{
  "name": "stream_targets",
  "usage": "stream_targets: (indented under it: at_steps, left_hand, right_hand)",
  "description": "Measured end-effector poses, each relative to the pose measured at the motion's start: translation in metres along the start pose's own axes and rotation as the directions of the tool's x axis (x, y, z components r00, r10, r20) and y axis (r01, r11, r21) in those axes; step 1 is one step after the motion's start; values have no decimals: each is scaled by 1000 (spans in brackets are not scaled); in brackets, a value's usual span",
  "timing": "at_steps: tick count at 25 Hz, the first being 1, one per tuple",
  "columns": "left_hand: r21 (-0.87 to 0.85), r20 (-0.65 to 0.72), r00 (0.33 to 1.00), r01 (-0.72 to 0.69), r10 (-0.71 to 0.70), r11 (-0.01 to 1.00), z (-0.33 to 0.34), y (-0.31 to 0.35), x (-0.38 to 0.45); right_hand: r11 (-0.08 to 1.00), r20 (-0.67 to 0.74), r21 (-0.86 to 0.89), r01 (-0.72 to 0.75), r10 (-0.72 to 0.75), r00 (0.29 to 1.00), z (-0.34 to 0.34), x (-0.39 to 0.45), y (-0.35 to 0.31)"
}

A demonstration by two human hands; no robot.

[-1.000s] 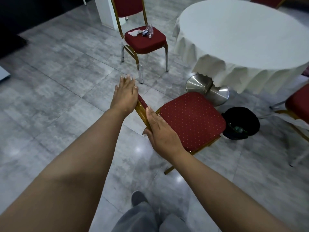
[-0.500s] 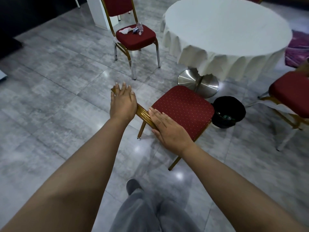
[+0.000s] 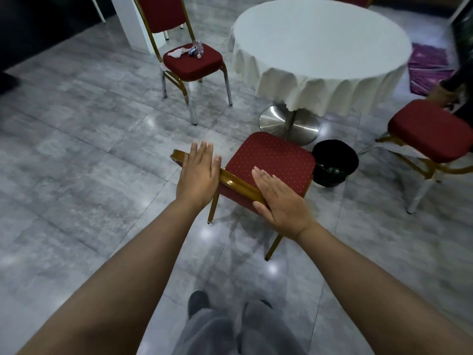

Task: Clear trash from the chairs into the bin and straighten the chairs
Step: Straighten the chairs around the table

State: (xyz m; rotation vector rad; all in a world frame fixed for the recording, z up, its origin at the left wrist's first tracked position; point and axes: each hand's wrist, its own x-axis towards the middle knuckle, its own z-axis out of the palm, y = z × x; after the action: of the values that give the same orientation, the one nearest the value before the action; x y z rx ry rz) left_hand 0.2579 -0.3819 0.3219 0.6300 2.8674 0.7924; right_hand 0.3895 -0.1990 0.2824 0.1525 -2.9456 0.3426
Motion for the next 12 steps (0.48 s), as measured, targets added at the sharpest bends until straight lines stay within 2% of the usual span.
stream_targets:
  at_steps: [5, 9, 12]
  left_hand:
    - [29, 144, 970, -203, 197, 979, -16, -31, 11]
    - [50, 236, 950, -223, 206, 973, -26, -57, 43]
    - [60, 260, 938, -255, 231, 965, -24, -67, 66]
  right_hand:
    - [955, -29, 84, -284, 287, 958, 1, 10, -31]
    - [880, -128, 52, -473, 476, 870, 5, 35, -61]
    - [832, -198, 46, -552, 550, 812, 10, 42, -67]
